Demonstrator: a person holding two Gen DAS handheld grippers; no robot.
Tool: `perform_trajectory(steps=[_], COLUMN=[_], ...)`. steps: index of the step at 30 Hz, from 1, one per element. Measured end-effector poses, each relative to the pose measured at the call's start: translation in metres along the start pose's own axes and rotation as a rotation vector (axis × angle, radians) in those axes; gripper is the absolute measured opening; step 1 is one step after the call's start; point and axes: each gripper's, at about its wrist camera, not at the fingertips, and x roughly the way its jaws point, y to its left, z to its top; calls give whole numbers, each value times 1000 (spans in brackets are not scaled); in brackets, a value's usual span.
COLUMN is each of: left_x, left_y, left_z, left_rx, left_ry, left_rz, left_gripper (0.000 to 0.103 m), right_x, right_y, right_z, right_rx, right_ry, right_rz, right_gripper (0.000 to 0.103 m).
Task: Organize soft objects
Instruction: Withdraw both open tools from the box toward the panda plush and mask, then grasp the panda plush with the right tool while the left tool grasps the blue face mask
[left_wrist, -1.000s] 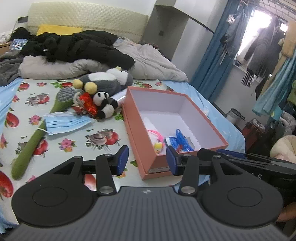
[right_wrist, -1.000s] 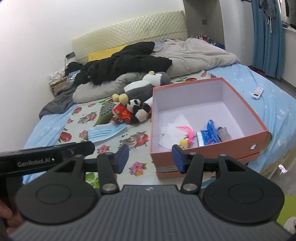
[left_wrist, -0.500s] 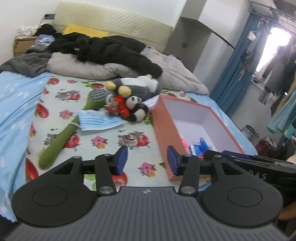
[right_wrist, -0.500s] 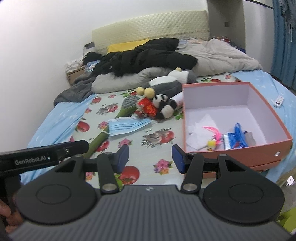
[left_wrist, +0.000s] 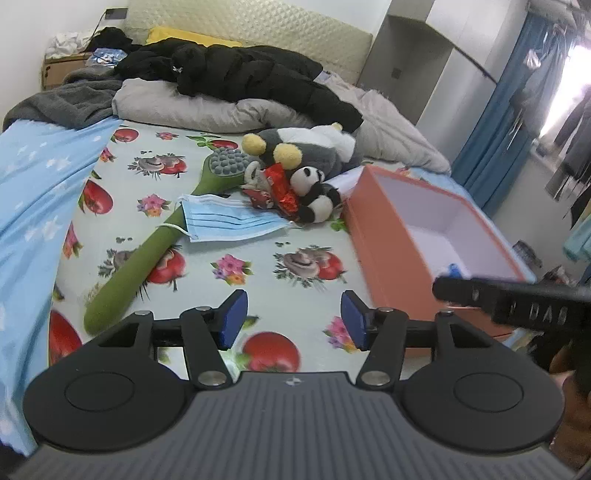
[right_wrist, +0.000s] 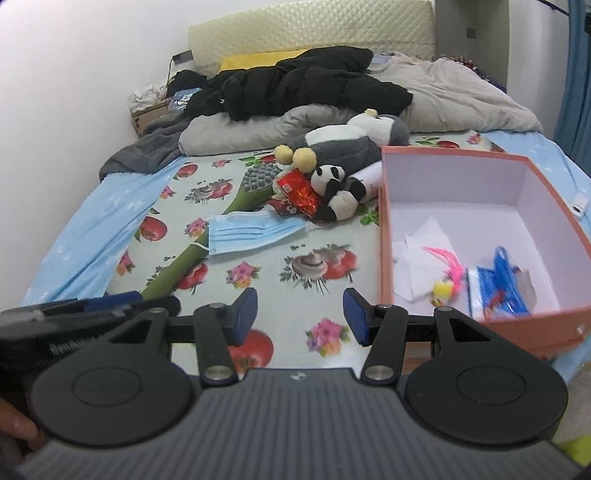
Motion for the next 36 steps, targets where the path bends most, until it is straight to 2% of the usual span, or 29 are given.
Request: perform_trajectory(steps=[8,13,19,25,29,32,36], left_x=[86,131,176,212,231,242,253], left_y=[18,30,31,38,40,43,47], left_z=[1,9,18,27,30,31,32], left_rx=[84,157,368,464,536,599,648], left_ry=[69,84,66,72,75,91,84], left_rz=[60,103,171,171,199,211,220], left_gripper=[64,64,64,64,64,64,64], right_x=[75,124,179,217,246,268,289], right_y=[4,-1,-14,-9,-14,-15,-19], right_z=[36,61,83,97,111,119,123], right_rx=[-31,-46,-30,-90,-97,-146,-172], right_ry=[19,39,83,86,103,126,140], right_rz=[15,-1,-20,-19,-29,-98,-130], right_gripper=[53,53,53,53,53,51,50])
